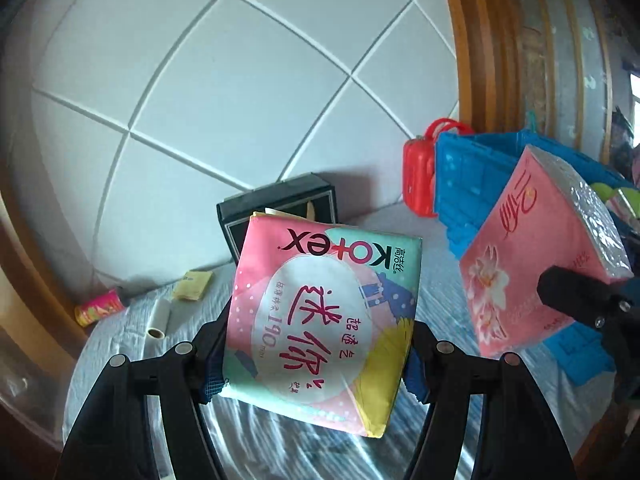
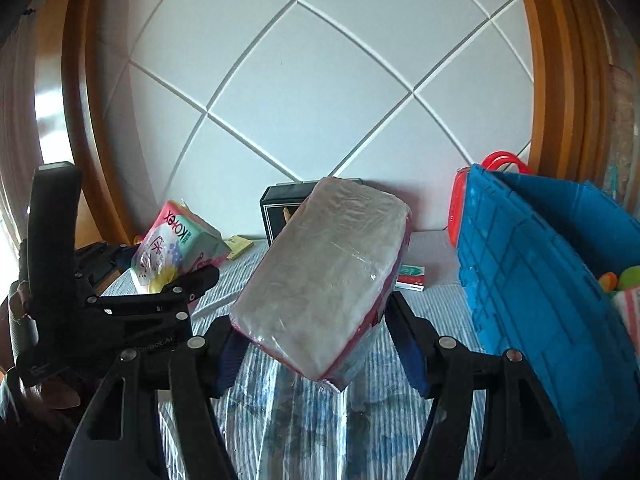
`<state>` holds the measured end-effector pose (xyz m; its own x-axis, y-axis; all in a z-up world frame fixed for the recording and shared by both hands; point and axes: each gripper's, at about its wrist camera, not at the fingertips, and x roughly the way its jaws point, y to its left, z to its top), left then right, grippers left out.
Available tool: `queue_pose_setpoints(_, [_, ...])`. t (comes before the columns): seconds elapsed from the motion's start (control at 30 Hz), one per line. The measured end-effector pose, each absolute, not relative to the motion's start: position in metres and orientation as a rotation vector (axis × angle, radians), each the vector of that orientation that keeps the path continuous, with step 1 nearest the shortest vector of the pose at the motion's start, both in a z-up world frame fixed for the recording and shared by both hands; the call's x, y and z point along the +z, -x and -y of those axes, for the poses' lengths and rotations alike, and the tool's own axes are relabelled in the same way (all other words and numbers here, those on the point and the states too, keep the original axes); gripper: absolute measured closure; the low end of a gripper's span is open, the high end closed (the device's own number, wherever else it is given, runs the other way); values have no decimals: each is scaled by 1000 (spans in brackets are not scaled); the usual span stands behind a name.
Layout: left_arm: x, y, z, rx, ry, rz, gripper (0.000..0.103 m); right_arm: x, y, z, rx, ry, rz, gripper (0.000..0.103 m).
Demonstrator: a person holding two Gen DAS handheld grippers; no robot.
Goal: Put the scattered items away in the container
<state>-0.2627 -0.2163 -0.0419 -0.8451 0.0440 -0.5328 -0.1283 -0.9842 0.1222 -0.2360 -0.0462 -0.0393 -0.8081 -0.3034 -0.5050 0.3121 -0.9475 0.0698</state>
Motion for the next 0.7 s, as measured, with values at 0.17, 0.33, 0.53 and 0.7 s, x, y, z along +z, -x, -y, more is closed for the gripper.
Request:
queue_pose_setpoints(0.17, [-21,227,196,2887,750,-263,35,-19,181,21,-2834,-683,18,39])
queue_pose_setpoints(0.33, [-18,208,163,2813,713,-278,35,3,146,-5,-2934,-620,27,42])
queue_pose_setpoints(0.53, [-38,205,144,2810,816,-281,35,-49,171,-42,-2854,-789,182,47])
queue_pose_setpoints(0.7, [-37,204,134,2847,817,-233,34,-99,179,-58,-2749,-1022,45,36])
